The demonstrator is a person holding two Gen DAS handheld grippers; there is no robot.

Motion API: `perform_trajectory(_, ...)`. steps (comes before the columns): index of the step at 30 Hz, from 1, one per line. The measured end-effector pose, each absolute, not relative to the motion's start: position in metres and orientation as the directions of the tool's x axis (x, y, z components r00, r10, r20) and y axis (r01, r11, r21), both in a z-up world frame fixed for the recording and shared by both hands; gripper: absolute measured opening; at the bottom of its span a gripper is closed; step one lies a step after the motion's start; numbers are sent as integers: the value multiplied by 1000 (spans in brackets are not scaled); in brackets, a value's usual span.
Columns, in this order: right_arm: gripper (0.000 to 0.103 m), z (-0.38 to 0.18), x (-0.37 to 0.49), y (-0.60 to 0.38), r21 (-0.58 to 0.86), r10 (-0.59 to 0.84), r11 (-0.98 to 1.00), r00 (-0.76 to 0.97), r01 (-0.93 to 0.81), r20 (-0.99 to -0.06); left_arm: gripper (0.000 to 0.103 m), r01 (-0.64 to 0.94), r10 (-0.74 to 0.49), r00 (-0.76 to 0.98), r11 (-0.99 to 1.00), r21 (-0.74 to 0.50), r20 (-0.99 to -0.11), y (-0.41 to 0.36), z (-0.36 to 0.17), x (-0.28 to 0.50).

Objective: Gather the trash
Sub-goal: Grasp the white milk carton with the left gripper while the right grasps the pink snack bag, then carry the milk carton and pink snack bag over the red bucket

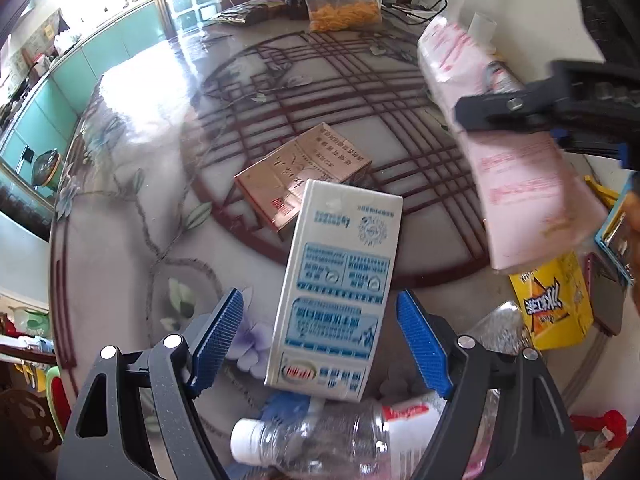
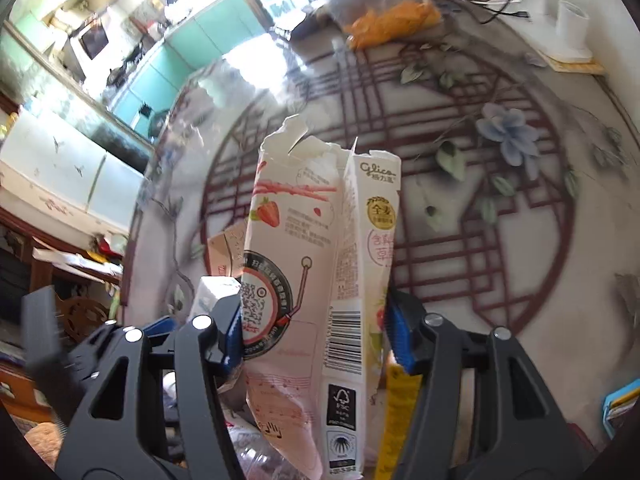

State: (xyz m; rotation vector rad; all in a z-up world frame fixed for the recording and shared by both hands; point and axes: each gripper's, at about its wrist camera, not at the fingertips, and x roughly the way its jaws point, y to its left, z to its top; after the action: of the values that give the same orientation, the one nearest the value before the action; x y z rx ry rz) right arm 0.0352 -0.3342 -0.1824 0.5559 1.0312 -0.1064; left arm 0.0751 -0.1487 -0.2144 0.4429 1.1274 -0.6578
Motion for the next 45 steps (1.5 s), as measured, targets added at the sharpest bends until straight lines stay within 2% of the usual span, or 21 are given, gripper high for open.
perform_trajectory(6, 56, -170, 30, -341, 395, 164, 851, 538, 346, -826, 73, 678, -255, 264, 735, -9, -930, -160, -219, 79)
perform_trajectory(9, 56, -169, 28, -340, 402, 167, 848, 546, 345, -821, 54, 675, -257, 262, 738, -14, -930, -158, -222, 81)
perform_trajectory(13, 56, -164, 30, -334, 394, 159, 858, 559, 329, -814, 50, 665, -269, 265, 746, -26, -926, -153, -220, 81)
perform_trajectory(26, 56, -138, 43, -287, 333, 141, 914, 587, 232, -797, 50, 532, -352, 450, 844, -69, -821, -80, -145, 92)
perform_trajectory(33, 56, -132, 52, -252, 309, 142, 932, 591, 191, -794, 50, 451, -346, 490, 886, -107, -800, -26, -127, 98)
perform_trajectory(45, 57, -116, 62, -189, 253, 91, 952, 626, 174, -775, 50, 447, -370, 488, 884, -138, -790, 36, -124, 100)
